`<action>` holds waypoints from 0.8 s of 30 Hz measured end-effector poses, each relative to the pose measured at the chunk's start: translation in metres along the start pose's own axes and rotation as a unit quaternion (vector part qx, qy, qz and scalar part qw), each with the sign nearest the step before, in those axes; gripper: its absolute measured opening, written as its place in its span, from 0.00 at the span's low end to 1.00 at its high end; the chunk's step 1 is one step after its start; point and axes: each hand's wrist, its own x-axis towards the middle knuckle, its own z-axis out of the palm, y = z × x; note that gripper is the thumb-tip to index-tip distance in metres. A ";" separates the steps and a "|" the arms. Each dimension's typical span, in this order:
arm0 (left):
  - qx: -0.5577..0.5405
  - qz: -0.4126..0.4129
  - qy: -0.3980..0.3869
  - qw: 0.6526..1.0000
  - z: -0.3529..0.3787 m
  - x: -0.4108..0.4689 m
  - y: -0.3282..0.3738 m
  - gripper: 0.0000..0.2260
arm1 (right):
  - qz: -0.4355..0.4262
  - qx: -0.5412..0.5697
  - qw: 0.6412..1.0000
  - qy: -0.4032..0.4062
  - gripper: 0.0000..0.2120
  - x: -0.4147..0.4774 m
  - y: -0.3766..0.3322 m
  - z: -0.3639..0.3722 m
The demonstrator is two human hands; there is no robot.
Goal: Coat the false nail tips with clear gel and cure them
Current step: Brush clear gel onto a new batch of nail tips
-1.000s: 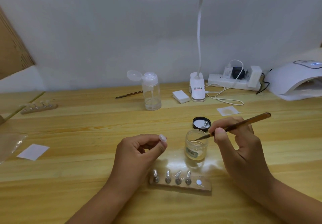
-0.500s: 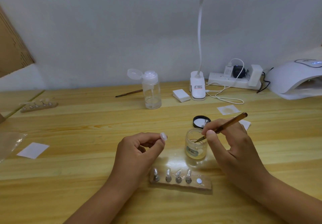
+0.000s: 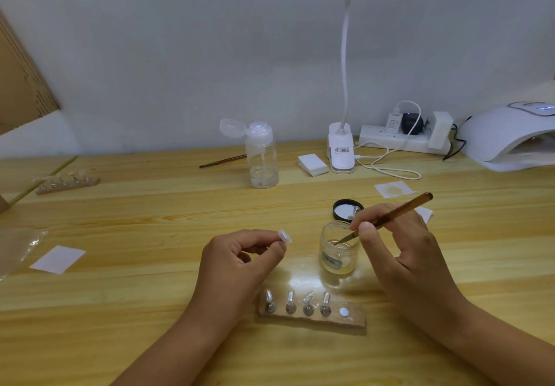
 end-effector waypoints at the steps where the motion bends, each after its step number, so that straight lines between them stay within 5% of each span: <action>1: 0.001 0.000 -0.001 1.000 0.000 0.000 0.000 0.11 | 0.005 0.015 1.000 0.012 0.11 0.000 0.000 -0.001; 8: 0.003 -0.001 -0.003 1.000 0.000 0.001 -0.002 0.11 | 0.046 0.080 0.994 0.064 0.09 0.001 0.001 -0.004; 24: 0.006 -0.001 -0.006 1.000 0.002 0.001 0.000 0.11 | 0.041 0.018 0.999 -0.031 0.10 0.002 0.003 0.000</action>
